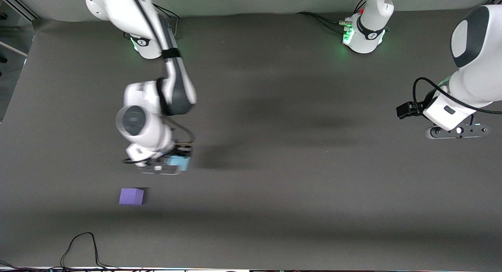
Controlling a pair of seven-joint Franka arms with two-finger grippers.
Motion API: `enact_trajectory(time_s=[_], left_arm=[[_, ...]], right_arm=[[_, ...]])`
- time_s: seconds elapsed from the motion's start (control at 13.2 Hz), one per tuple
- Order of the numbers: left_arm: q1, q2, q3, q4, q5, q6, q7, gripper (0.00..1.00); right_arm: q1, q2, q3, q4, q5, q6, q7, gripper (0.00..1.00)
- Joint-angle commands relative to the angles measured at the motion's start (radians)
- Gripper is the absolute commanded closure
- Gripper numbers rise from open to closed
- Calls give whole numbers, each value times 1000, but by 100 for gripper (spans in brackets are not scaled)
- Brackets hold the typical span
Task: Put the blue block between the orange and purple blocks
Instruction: 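Carry the block with the right gripper between the orange and purple blocks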
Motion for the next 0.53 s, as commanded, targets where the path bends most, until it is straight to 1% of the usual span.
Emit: enact_trajectory(time_s=[0.0,0.08,0.15,0.23,0.3,0.38,0.46], left_arm=[[-9,-28,5,-6,-32,-20,6,0],[-9,-25,5,-5,-32,-13,6,0],[-9,-22,5,-6,-32,-10,6,0],[-9,-22,5,-5,-32,-11,6,0],[-9,-22,5,-6,-32,-10,6,0],[-10,-22,4,-9,-33,-10,6,0],[-10,-22,4,-9,-33,-11,6,0]], right_arm=[[-19,-24,-68,-98,14,17,-52,100],[-52,-24,-74,-130,21,30,-132,100],[-89,-23,-74,-144,24,37,-157,100],[-102,-15,-74,-162,24,45,-178,100],[-106,-11,-74,-203,25,86,-230,100],[-122,-11,-72,-254,45,141,-275,100],[-139,-8,-65,-300,115,199,-296,100]])
